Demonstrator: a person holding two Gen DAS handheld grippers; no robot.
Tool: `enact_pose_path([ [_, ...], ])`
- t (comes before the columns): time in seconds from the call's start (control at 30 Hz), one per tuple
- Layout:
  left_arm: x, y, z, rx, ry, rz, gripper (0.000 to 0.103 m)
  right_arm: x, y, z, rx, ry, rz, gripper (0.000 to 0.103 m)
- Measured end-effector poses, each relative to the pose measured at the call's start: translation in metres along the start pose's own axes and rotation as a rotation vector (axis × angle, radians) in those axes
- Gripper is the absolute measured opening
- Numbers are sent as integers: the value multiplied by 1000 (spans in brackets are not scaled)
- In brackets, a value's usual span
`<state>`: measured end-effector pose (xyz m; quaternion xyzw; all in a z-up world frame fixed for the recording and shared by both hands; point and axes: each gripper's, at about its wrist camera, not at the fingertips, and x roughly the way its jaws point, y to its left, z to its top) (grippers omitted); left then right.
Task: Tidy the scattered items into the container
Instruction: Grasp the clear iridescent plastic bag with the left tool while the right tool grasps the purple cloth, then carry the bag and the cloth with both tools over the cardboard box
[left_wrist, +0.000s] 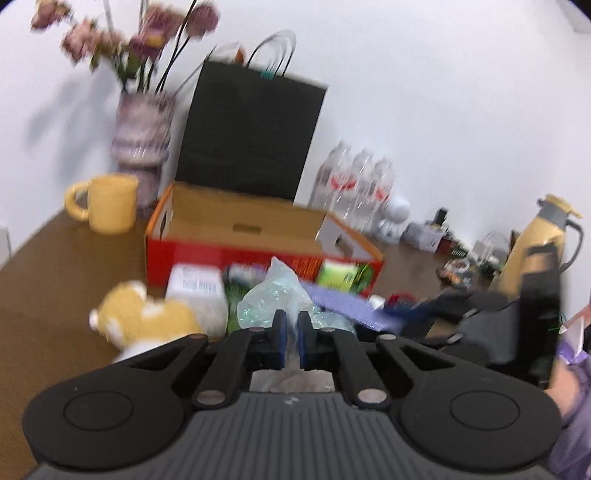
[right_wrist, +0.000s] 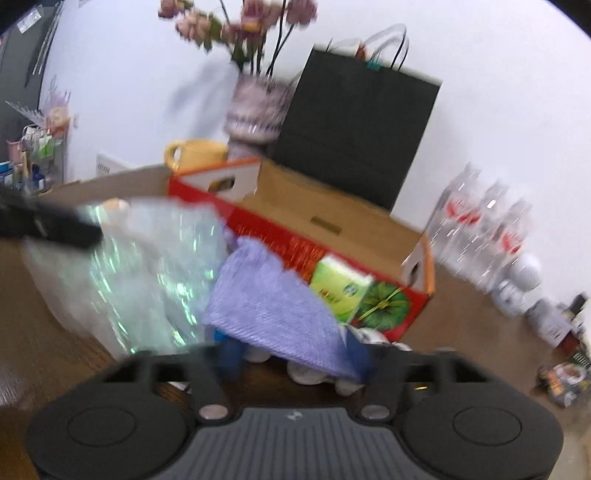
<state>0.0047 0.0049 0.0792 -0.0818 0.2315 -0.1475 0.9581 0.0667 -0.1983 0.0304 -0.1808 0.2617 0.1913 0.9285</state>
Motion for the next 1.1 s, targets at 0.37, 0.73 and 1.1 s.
enact_pose_path([
  [0.37,-41,-7,62,3,-110,-87,5,-108,-38,27,256,-217,114,4],
  [0.73,5,-12,161,15,-84,-30,5,-123,-92,105,288,-275,16,3],
  [1.1,44,-3,98,32,20,-97,5,-90,-96,18,290,93,65,77],
])
